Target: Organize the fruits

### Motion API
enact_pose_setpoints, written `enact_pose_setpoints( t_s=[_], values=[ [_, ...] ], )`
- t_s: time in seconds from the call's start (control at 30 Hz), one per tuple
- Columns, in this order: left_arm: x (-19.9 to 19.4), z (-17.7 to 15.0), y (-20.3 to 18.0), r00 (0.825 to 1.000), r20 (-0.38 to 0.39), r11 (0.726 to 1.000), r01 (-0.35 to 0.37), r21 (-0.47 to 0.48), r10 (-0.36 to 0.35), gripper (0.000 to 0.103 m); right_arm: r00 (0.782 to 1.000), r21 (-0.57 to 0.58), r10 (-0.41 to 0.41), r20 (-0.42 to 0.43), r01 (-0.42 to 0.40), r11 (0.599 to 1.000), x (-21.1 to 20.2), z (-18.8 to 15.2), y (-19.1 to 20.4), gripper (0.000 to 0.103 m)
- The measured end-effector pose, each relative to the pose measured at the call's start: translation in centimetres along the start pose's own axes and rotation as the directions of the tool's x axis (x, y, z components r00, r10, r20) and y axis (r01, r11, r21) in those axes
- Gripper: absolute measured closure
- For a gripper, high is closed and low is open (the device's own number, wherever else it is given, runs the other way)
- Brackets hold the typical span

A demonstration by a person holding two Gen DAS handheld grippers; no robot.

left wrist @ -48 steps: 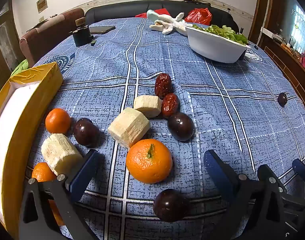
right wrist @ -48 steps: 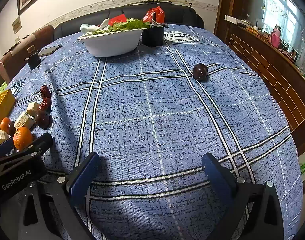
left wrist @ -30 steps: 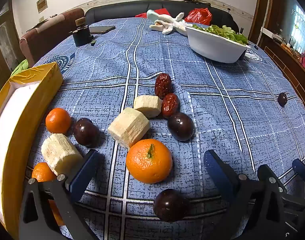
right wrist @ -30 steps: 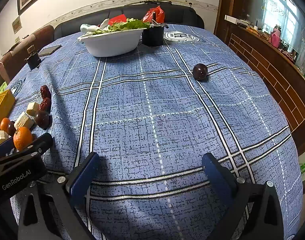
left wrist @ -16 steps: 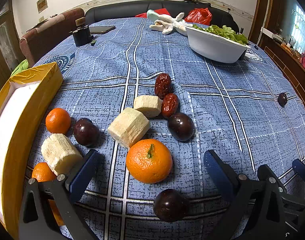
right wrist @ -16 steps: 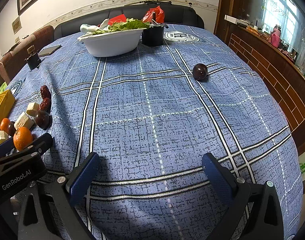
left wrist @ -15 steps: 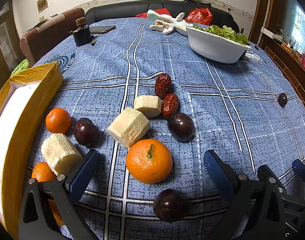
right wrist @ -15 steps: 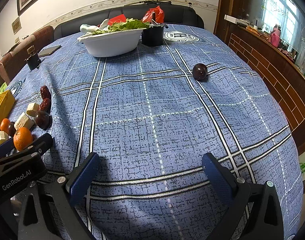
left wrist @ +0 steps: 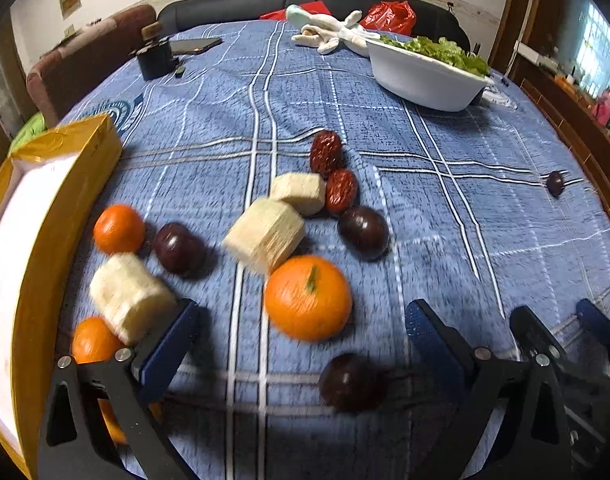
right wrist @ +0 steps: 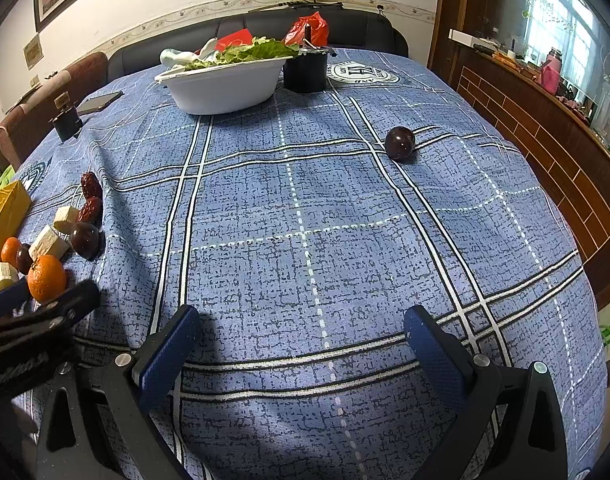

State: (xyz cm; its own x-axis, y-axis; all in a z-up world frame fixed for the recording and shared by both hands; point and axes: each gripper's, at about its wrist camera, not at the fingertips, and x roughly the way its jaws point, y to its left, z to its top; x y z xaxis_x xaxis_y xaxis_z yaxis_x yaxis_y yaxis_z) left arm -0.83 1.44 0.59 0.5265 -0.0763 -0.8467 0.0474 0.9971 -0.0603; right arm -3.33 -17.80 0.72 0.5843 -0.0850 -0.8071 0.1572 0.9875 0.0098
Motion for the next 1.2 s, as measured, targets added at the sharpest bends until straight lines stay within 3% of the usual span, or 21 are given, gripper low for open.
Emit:
enact_pose_setpoints(
  t_s=[0.1,0.13,0.2,0.27,0.37,0.53,0.63,0.73,0.83,0.93,1.0,1.03,1.1,1.13,1.2],
  values=[
    [-2.3,-0.8,1.1,0.995,0.027,0.994,0.098,-0.039,-0.097,0.006,1.0,0.0,0.0,0.0,0.0,1.0,0.0,0.0,-0.1,0.0],
    [-4.0,-1.1,1.8,0.991,0.072,0.992,0.12,-0.046,-0.117,0.006,1.0,0.0,0.0,0.0,0.0,1.0,-0.1,-0.1,-0.5,0.0],
    [-6.9,-1.4,2.8,0.981,0.156,0.991,0.125,-0.046,-0.117,0.006,1.0,0.0,0.0,0.0,0.0,1.0,-0.1,-0.1,-0.5,0.0],
    [-11.1,-1.9,4.5,0.957,0.278,0.993,0.101,-0.053,-0.083,0.006,1.0,0.0,0.0,0.0,0.0,1.0,-0.1,-0.1,-0.5,0.0],
    [-17.5,-3.0,7.4,0.894,0.449,0.995,0.041,-0.086,0.002,0.005,1.0,-0.001,0.003,-0.008,-0.003,1.0,-0.1,0.0,-0.5,0.0],
    [-26.9,-5.9,13.4,0.731,0.651,0.969,-0.055,-0.241,0.203,0.0,0.998,-0.005,-0.004,-0.06,0.004,1.0,-0.1,0.2,-0.3,0.0],
    [-30.0,-7.7,16.0,0.68,0.691,0.957,-0.052,-0.286,0.244,0.0,0.996,0.002,-0.007,-0.091,0.008,1.0,-0.5,0.1,-0.4,0.001],
    [-32.2,-9.4,18.5,0.641,0.729,0.958,-0.035,-0.285,0.24,0.0,0.999,0.0,0.001,-0.049,-0.001,1.0,-3.1,-0.8,0.1,0.015],
    [-33.4,-10.4,20.8,0.616,0.755,0.962,-0.016,-0.272,0.224,0.0,0.998,-0.054,-0.004,0.064,0.007,0.999,-8.5,-1.6,1.3,0.015],
    [-33.8,-10.2,23.0,0.603,0.773,0.969,0.004,-0.247,0.195,0.0,0.98,-0.053,-0.019,0.196,0.03,0.998,-14.8,-2.1,2.1,0.015],
    [-33.4,-8.9,24.5,0.591,0.788,0.974,0.019,-0.228,0.173,0.0,0.946,-0.002,-0.037,0.322,0.04,0.999,-20.2,-2.5,2.2,0.015],
    [-33.5,-8.3,25.1,0.581,0.797,0.976,0.023,-0.216,0.163,0.0,0.918,0.025,-0.043,0.395,0.036,0.999,-22.7,-2.9,2.1,0.013],
    [-33.7,-7.5,25.8,0.568,0.812,0.983,0.025,-0.181,0.135,0.0,0.862,0.066,-0.08,0.501,0.054,0.996,-26.1,-3.7,2.2,0.0],
    [-33.8,-6.8,26.0,0.565,0.817,0.987,0.025,-0.159,0.117,0.0,0.854,0.073,-0.084,0.514,0.054,0.996,-27.0,-4.1,2.3,0.0],
    [-33.7,-5.4,26.1,0.563,0.823,0.994,0.02,-0.109,0.079,0.0,0.905,0.101,-0.087,0.416,0.049,0.994,-26.0,-3.8,2.1,0.0]
  ],
)
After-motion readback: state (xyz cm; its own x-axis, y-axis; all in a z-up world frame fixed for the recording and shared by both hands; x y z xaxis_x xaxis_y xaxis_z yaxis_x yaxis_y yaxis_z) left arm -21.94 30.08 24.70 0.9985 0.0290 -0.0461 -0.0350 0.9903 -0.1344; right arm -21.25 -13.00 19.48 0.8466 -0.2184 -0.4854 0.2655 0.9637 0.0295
